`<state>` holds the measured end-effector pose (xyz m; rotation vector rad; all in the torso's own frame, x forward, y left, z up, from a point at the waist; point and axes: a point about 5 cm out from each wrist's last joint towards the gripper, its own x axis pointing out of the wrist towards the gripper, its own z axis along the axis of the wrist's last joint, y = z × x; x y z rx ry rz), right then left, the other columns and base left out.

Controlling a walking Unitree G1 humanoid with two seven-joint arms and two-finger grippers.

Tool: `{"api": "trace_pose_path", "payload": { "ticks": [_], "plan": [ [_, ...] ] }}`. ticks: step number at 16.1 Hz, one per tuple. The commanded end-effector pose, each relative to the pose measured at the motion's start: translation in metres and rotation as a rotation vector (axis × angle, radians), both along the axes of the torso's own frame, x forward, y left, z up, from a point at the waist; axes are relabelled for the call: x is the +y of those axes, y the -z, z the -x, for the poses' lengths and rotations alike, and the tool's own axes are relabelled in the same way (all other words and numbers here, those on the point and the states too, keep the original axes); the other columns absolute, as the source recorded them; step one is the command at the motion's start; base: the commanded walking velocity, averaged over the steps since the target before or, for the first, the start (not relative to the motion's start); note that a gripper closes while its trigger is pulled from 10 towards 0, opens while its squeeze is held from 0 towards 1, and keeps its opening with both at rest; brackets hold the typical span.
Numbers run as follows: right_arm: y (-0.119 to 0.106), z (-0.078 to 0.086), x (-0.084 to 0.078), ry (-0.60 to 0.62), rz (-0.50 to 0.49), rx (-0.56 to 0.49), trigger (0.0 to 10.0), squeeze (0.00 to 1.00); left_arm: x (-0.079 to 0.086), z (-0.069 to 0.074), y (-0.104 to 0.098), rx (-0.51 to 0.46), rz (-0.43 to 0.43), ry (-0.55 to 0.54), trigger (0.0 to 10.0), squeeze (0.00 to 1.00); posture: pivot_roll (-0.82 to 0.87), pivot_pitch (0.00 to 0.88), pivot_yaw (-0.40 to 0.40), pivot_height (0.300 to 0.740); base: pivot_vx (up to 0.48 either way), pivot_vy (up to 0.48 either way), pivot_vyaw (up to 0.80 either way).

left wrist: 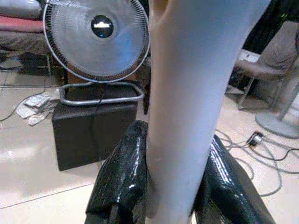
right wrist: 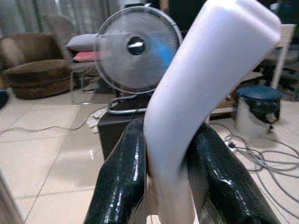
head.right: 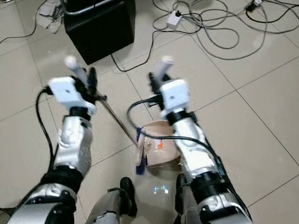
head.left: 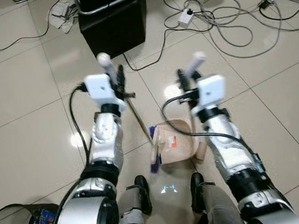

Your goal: Sweep floor

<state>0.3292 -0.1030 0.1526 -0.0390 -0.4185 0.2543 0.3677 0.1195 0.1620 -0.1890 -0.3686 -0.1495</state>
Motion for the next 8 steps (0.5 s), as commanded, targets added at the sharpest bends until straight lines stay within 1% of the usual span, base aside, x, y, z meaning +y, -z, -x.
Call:
{"api": "trace_pose_path", "payload": {
  "ticks": [1, 2, 3, 4, 5, 6, 8],
  "plan": [
    [0.009, 0.006, -0.006, -0.003, -0.121, 0.061, 10.0, 0.00, 0.001, -0.002, -0.013, -0.034, 0.089, 0.047, 10.0, 0.00, 0.02, 0.266, 0.092, 0.740, 0.000, 0.000, 0.00],
    [0.008, 0.007, -0.012, 0.011, -0.147, 0.060, 10.0, 0.00, 0.004, -0.003, -0.019, -0.052, 0.097, 0.061, 10.0, 0.00, 0.02, 0.259, 0.094, 0.740, 0.000, 0.000, 0.00],
    [0.006, 0.011, -0.026, 0.039, -0.194, 0.054, 10.0, 0.00, 0.012, -0.004, -0.032, -0.090, 0.108, 0.090, 10.0, 0.00, 0.03, 0.251, 0.098, 0.740, 0.000, 0.000, 0.00],
    [0.004, 0.015, -0.037, 0.062, -0.215, 0.044, 10.0, 0.00, 0.019, -0.004, -0.045, -0.127, 0.100, 0.123, 10.0, 0.00, 0.03, 0.244, 0.103, 0.740, 0.000, 0.000, 0.00],
    [0.003, 0.017, -0.042, 0.074, -0.220, 0.040, 10.0, 0.00, 0.022, -0.004, -0.050, -0.141, 0.088, 0.143, 10.0, 0.00, 0.03, 0.241, 0.107, 0.740, 0.000, 0.000, 0.00],
    [0.002, 0.022, -0.052, 0.108, -0.230, 0.035, 10.0, 0.00, 0.026, -0.002, -0.060, -0.160, 0.045, 0.198, 10.0, 0.00, 0.03, 0.233, 0.113, 0.740, 0.000, 0.000, 0.00],
    [0.002, 0.024, -0.060, 0.142, -0.237, 0.032, 10.0, 0.00, 0.025, 0.003, -0.063, -0.145, -0.044, 0.286, 10.0, 0.00, 0.03, 0.227, 0.121, 0.740, 0.000, 0.000, 0.00]
  ]
}}
